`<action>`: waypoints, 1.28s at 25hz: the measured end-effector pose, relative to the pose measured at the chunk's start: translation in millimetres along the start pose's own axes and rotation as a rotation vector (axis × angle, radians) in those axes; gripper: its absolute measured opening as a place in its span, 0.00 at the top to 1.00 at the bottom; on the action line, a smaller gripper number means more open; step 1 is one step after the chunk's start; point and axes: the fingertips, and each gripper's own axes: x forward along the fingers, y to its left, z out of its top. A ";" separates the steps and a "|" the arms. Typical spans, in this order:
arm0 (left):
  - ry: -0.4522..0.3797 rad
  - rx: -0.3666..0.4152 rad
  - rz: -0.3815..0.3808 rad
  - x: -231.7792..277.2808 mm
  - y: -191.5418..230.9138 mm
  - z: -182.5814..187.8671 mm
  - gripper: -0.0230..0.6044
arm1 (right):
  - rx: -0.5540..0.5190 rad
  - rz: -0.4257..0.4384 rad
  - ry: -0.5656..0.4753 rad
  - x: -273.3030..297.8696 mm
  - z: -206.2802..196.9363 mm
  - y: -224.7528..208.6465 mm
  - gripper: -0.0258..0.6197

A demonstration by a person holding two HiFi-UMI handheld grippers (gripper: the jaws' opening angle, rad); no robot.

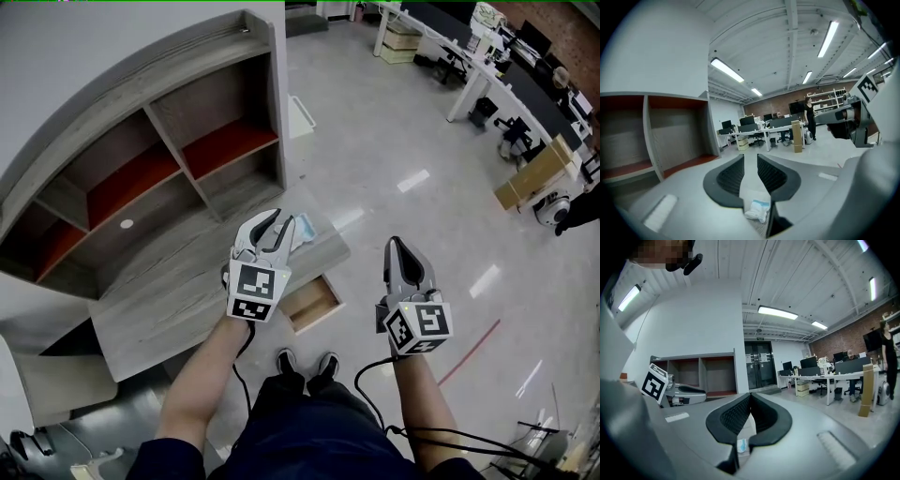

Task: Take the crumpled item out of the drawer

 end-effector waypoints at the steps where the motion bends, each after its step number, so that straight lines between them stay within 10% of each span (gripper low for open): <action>1: -0.009 -0.005 0.013 -3.6 -0.2 4.1 0.82 | -0.002 -0.001 -0.012 0.4 5.7 -1.6 0.95; 10: -0.116 -0.160 0.063 -36.0 7.4 38.9 0.84 | -0.045 0.012 -0.073 -3.6 38.0 -6.2 0.95; 32: -0.246 -0.207 0.126 -70.0 20.8 94.6 0.84 | -0.145 0.059 -0.164 -25.4 79.4 4.1 0.95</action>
